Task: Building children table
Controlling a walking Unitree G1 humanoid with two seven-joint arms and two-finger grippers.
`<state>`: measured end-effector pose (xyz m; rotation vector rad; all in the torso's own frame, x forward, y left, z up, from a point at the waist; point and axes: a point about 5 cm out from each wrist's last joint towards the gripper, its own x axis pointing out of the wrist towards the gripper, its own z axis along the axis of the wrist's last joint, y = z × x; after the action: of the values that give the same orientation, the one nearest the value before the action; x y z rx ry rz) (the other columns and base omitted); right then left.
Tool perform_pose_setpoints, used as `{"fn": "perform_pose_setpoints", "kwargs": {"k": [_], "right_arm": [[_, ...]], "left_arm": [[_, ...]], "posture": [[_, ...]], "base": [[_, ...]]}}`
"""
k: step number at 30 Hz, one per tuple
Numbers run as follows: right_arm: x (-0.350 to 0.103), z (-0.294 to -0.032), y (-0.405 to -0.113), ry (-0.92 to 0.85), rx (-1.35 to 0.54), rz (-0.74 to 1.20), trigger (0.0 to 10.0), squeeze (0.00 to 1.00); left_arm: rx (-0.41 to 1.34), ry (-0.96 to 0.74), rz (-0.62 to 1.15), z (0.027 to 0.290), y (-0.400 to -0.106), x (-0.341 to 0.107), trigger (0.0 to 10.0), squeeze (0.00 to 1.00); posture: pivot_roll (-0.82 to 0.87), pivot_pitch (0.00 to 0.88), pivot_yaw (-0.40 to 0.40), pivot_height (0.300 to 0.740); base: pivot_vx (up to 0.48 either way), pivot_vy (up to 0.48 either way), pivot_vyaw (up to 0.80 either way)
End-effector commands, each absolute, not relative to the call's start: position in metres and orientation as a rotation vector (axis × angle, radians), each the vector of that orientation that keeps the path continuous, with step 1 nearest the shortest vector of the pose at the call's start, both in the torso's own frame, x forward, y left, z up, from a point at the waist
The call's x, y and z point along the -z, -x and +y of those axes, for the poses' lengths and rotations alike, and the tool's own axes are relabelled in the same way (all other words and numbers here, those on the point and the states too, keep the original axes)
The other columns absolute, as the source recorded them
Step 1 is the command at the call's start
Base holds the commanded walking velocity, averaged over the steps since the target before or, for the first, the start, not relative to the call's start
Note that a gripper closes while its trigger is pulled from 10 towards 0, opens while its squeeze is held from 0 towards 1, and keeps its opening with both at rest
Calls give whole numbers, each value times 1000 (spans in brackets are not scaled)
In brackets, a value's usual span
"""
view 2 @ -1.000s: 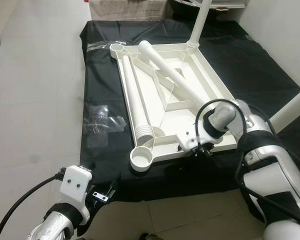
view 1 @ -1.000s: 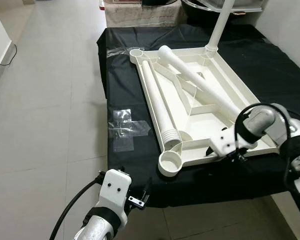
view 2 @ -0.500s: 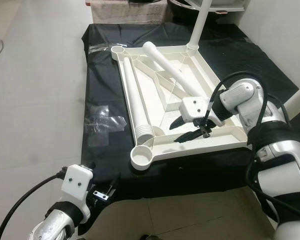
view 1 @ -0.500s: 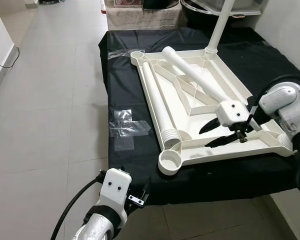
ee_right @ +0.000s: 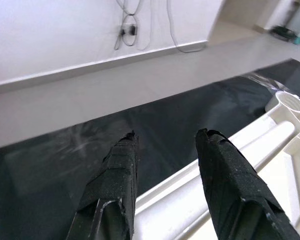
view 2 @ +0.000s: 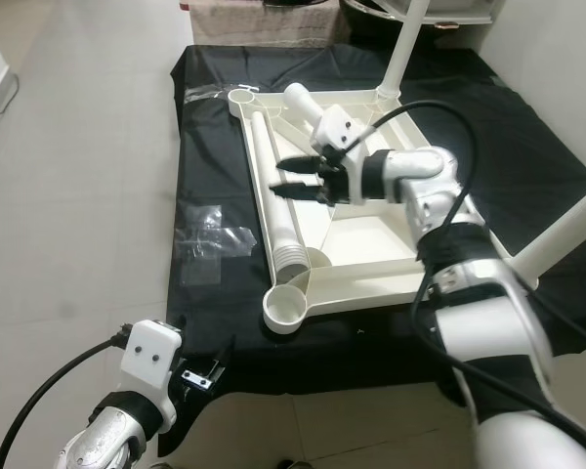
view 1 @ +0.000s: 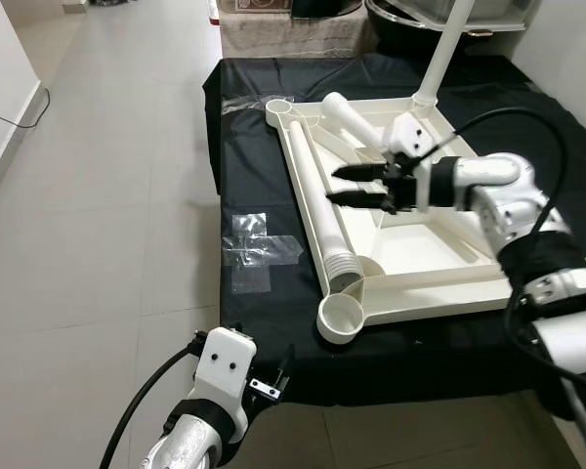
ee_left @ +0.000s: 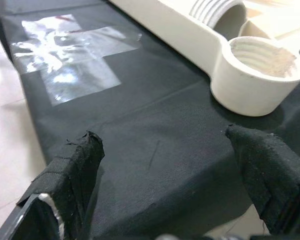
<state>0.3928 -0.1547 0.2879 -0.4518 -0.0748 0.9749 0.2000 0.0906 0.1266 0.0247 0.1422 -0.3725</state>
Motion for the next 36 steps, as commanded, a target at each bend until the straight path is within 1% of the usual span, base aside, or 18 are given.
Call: {"fn": "perform_pose_setpoints", "kwargs": {"k": [1, 2, 3, 4, 5, 7, 8, 12, 13, 14, 15, 16, 17, 18, 23, 27, 31, 36], "right_arm": [[-282, -154, -401, 356, -805, -60, 10000, 0], [-282, -154, -401, 356, -805, -60, 10000, 0], [-280, -149, -409, 272, -679, -53, 10000, 0], [-280, -149, -409, 272, -679, -53, 10000, 0], [-269, -133, -418, 171, -535, 19, 10000, 0], [-269, -133, -418, 171, -535, 19, 10000, 0], [-266, -127, -420, 160, -511, 43, 10000, 0], [-261, -119, -420, 168, -503, 73, 10000, 0], [-255, -110, -421, 150, -486, 120, 10000, 0], [-255, -110, -421, 150, -486, 120, 10000, 0], [-249, -96, -421, 99, -467, 174, 10000, 0], [-249, -96, -421, 99, -467, 174, 10000, 0], [-245, -86, -420, 63, -448, 214, 10000, 0], [-242, -78, -419, 80, -453, 234, 10000, 0], [-236, -61, -416, 55, -435, 264, 10000, 0], [-237, -52, -415, 18, -416, 264, 10000, 0], [-236, -42, -414, 31, -401, 269, 10000, 0], [-232, -41, -413, 35, -374, 294, 10000, 0]], "left_arm": [[368, -29, 167, 92, -197, -121, 10000, 0], [368, -29, 167, 92, -197, -121, 10000, 0], [368, -28, 167, 92, -197, -121, 10000, 0], [368, -28, 167, 92, -197, -121, 10000, 0], [367, -28, 165, 92, -197, -122, 10000, 0], [367, -28, 165, 92, -197, -122, 10000, 0], [367, -28, 164, 91, -197, -122, 10000, 0], [365, -27, 163, 91, -197, -123, 10000, 0], [364, -27, 162, 91, -196, -123, 10000, 0], [364, -27, 162, 91, -196, -123, 10000, 0], [363, -24, 162, 91, -196, -124, 10000, 0], [363, -24, 162, 91, -196, -124, 10000, 0], [361, -23, 161, 91, -195, -124, 10000, 0], [361, -21, 160, 90, -195, -125, 10000, 0], [363, -18, 157, 90, -194, -127, 10000, 0], [361, -18, 154, 89, -193, -128, 10000, 0], [360, -15, 151, 88, -191, -130, 10000, 0], [360, -11, 150, 87, -189, -131, 10000, 0]], "posture": [[50, 158, -65, 740], [50, 158, -65, 740], [51, 158, -68, 740], [51, 158, -68, 740], [60, 163, -71, 740], [60, 163, -71, 740], [60, 163, -71, 740], [63, 168, -77, 740], [63, 171, -77, 740], [63, 171, -77, 740], [64, 180, -84, 740], [64, 180, -84, 740], [64, 180, -84, 740], [56, 183, -85, 740], [60, 192, -91, 740], [66, 198, -94, 740], [68, 213, -100, 740], [66, 227, -108, 740]], "base": [[0, 0, 0], [0, 0, 0], [0, 0, 0], [0, 0, 0], [0, 0, 0], [0, 0, 0], [0, 0, 0], [0, 0, 0], [0, 0, 0], [0, 0, 0], [0, 0, 0], [0, 0, 0], [0, 0, 0], [0, 0, 0], [0, 0, 0], [0, 0, 0], [0, 0, 0], [0, 0, 0]]}}
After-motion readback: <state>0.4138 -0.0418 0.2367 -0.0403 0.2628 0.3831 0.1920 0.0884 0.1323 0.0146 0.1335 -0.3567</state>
